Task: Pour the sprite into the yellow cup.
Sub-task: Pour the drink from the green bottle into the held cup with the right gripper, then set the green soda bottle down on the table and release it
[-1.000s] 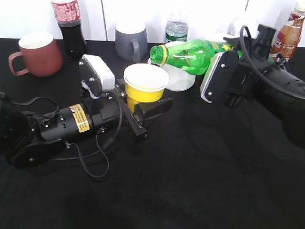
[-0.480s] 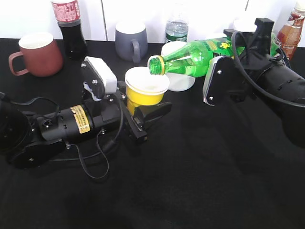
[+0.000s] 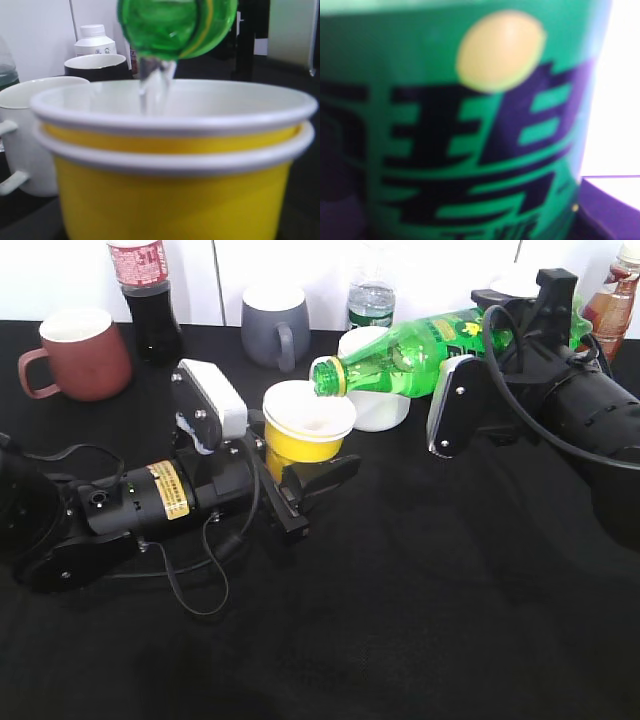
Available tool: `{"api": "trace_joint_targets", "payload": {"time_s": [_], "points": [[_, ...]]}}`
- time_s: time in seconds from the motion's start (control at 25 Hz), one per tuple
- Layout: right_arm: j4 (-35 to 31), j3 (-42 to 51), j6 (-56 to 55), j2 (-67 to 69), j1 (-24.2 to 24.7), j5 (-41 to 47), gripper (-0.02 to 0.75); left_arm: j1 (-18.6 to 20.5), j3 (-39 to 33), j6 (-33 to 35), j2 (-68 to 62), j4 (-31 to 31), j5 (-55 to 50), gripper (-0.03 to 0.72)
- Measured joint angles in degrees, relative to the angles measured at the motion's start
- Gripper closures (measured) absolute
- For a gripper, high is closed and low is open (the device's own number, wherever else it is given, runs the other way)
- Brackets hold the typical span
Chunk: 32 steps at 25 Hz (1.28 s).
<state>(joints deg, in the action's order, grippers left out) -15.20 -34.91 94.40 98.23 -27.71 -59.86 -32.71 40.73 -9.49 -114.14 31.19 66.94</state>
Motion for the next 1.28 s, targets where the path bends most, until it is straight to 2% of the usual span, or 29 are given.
{"api": "trace_joint_targets", "payload": {"time_s": [0.4, 0.6, 0.76, 0.84, 0.96, 1.0, 1.12, 1.24, 1.28], "points": [[0.2, 0.0, -0.1, 0.0, 0.0, -0.3, 0.278, 0.0, 0.0, 0.2, 0.0, 0.0, 0.0, 0.207], [0.3, 0.0, -7.7, 0.0, 0.0, -0.3, 0.278, 0.0, 0.0, 0.2, 0.0, -1.7, 0.6, 0.207], [0.7, 0.0, -22.2, 0.2, 0.0, -0.1, 0.278, 0.0, 0.0, 0.2, 0.0, -2.9, 1.3, 0.207], [0.8, 0.0, -38.4, 0.8, 0.0, 0.1, 0.278, 0.0, 0.0, 1.1, 0.0, -3.7, 1.3, 0.207], [0.9, 0.0, -69.0, 0.9, 0.0, 0.1, 0.278, 0.0, 0.0, 4.3, 0.0, -8.7, 1.3, 0.207], [0.9, 0.0, -73.6, 0.9, 0.0, 0.1, 0.278, 0.1, 0.0, 5.6, 0.0, -10.7, 1.3, 0.207], [0.9, 0.0, -79.0, 0.9, 0.0, 0.1, 0.278, 2.8, 0.0, 7.4, 0.0, -16.3, 1.6, 0.207], [0.9, 0.0, -79.8, 1.0, 0.0, 0.1, 0.279, 9.6, 0.0, 7.5, 0.0, -17.8, 1.7, 0.207], [0.9, 0.0, -80.0, 1.1, 0.0, 0.1, 0.279, 13.6, 0.2, 7.5, 0.0, -17.8, 1.7, 0.207]]}}
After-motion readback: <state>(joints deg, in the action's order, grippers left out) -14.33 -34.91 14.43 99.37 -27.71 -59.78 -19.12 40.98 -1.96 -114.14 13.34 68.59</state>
